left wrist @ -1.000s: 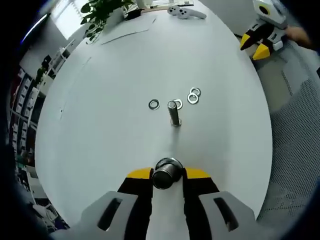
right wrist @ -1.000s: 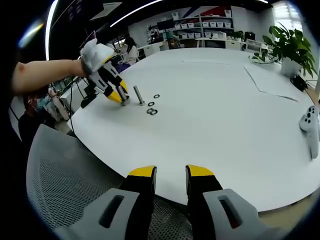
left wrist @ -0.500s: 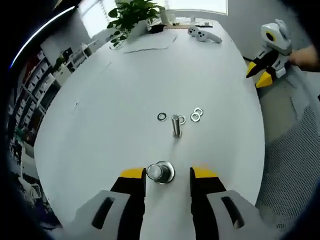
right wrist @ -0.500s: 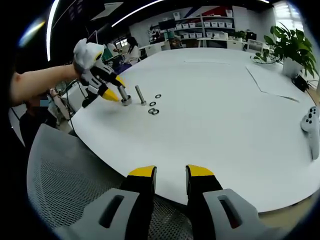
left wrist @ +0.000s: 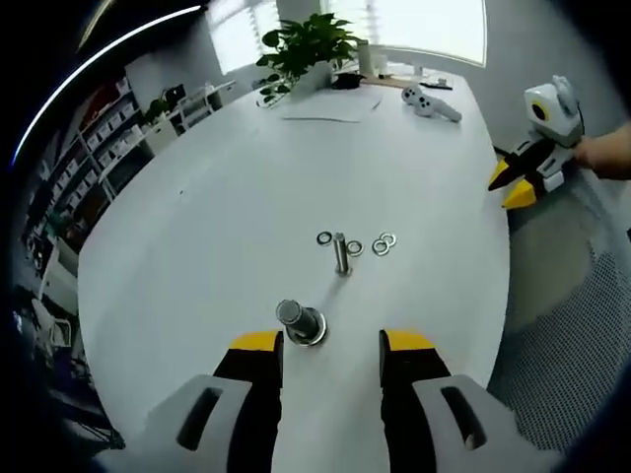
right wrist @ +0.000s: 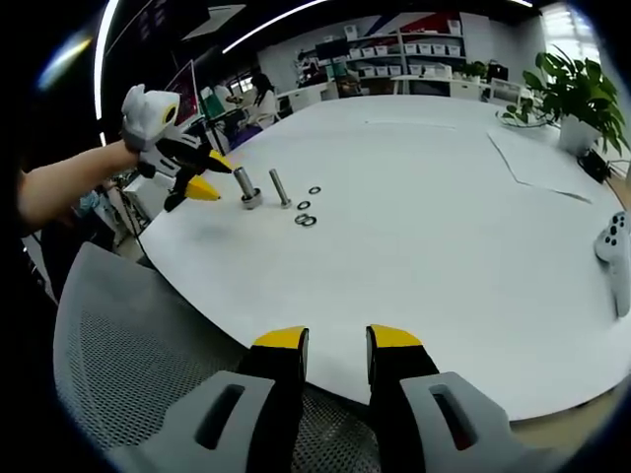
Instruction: Place the washer onto the threaded stud by aligning its center hole with the stud, sliding it down to the base, and recovering from edge contact or off-axis alignment until the washer reaches the visible bottom stop.
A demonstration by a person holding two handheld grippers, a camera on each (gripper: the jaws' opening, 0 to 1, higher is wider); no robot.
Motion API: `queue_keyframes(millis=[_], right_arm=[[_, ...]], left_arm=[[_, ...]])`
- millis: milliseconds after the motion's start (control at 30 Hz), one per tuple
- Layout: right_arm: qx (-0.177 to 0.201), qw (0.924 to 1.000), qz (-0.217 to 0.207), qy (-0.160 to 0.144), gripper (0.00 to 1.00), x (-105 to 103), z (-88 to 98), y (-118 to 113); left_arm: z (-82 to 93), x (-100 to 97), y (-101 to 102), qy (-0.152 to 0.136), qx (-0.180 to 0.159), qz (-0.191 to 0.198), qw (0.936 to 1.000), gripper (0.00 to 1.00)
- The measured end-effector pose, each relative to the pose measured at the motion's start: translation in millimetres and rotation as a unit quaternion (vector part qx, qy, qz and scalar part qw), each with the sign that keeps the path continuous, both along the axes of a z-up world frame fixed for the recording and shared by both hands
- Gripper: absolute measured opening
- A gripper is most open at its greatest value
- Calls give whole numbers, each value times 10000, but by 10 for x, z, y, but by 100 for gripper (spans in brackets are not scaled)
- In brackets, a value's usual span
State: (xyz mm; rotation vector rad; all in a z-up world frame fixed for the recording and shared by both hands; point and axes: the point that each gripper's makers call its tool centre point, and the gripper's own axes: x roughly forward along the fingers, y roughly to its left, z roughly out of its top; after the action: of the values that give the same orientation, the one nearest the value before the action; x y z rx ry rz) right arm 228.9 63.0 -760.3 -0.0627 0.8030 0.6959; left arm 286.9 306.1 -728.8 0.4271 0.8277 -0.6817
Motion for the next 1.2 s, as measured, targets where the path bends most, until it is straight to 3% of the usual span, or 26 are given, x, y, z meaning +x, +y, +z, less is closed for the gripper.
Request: queue_keyframes(millis=[33,367,567,933,1200], right_arm=[[2,10000,1,-5,26,1,1,0],[-19,10000,37,40,26,-20,-11,8],[226,9995,148,-154,26,-12,85,71],[290,9981,490,-249,25,-48,110,162],[320,9977,511,-320,25,-38,132,177]], left_arm=[[28,-20,-29,-1,-177,143,9997,38],[203,-206,-61,-239,-320,435,9983,38],[304,-360,-96,-343,-396,601,9968,38],[439,-573,-138,-521,-249,997,9933,36],[501,-649,-281,-587,-118,967,9935,36]])
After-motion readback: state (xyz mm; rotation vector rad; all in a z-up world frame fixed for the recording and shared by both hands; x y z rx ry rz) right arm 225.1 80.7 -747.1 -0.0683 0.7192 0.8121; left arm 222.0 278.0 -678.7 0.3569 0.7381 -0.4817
